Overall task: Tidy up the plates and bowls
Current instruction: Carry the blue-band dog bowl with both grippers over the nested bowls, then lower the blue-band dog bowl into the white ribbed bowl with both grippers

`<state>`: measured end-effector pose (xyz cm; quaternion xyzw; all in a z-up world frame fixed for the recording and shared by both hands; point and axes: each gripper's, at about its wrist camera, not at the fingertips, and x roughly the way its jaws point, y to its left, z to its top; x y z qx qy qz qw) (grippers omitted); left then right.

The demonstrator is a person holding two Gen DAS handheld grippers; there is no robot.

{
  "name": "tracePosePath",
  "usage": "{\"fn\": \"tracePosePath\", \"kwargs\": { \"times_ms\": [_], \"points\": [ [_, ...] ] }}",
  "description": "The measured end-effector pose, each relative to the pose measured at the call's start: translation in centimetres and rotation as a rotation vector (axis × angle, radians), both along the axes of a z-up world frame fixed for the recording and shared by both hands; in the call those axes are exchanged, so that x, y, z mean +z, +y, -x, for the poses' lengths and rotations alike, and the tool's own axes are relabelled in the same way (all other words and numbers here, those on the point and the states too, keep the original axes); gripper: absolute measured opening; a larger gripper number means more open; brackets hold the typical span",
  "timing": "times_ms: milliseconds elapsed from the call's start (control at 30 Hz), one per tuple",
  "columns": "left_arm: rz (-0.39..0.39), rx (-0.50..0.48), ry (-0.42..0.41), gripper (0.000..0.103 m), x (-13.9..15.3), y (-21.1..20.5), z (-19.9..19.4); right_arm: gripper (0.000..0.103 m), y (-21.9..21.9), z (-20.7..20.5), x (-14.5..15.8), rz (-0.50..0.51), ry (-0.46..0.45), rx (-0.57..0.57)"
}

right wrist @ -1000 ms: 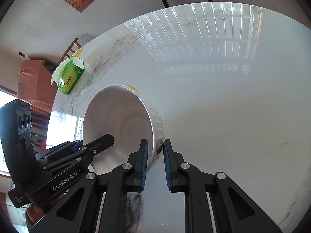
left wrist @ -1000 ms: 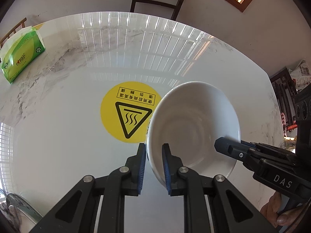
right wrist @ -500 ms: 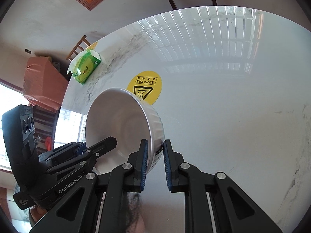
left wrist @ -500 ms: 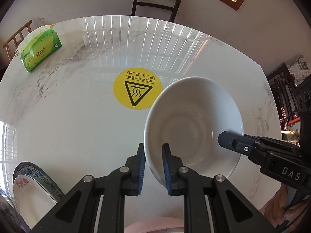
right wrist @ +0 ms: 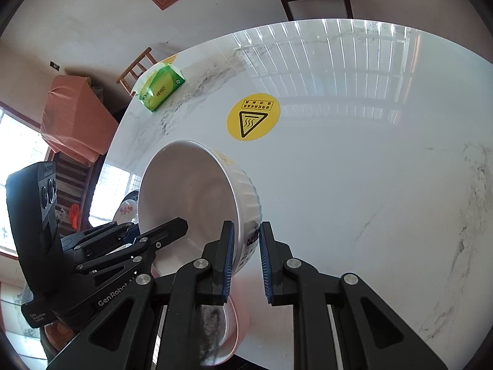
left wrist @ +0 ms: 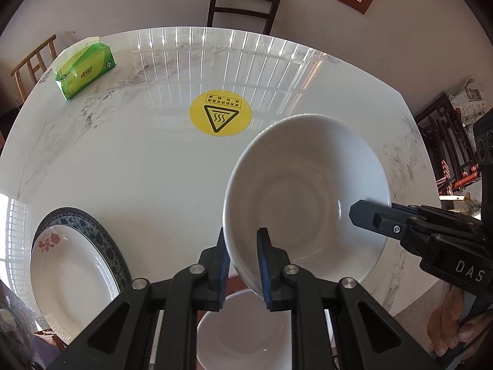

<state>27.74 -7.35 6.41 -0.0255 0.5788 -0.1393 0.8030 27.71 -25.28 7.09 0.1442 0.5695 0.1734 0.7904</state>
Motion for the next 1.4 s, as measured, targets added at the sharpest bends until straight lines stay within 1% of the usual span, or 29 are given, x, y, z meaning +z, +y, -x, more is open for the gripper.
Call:
{"fn": "tracePosePath", "kwargs": {
  "times_ms": [400, 733, 1000, 1400],
  "points": [
    [0.003, -0.005, -0.024, 0.017, 2.2, 1.3, 5.6, 0.016, 1.4, 4.9, 2.2, 0.013, -0.039, 0.02],
    [0.007, -0.007, -0.023, 0.017, 2.8, 2.5, 9.5, 0.016, 2.9, 8.5, 2.6, 0.029, -0.049, 0.04],
    [0.001, -0.009, -0.026, 0.017, 2.9, 3.2, 11.5, 0.016, 3.6, 10.5, 2.8, 0.037, -0.056, 0.047],
    [-0.01, -0.019, 0.001, 0.017, 1.9, 3.6, 13.1, 0.016, 4.1, 12.0, 2.2, 0.041, -0.046, 0.048]
  ]
}}
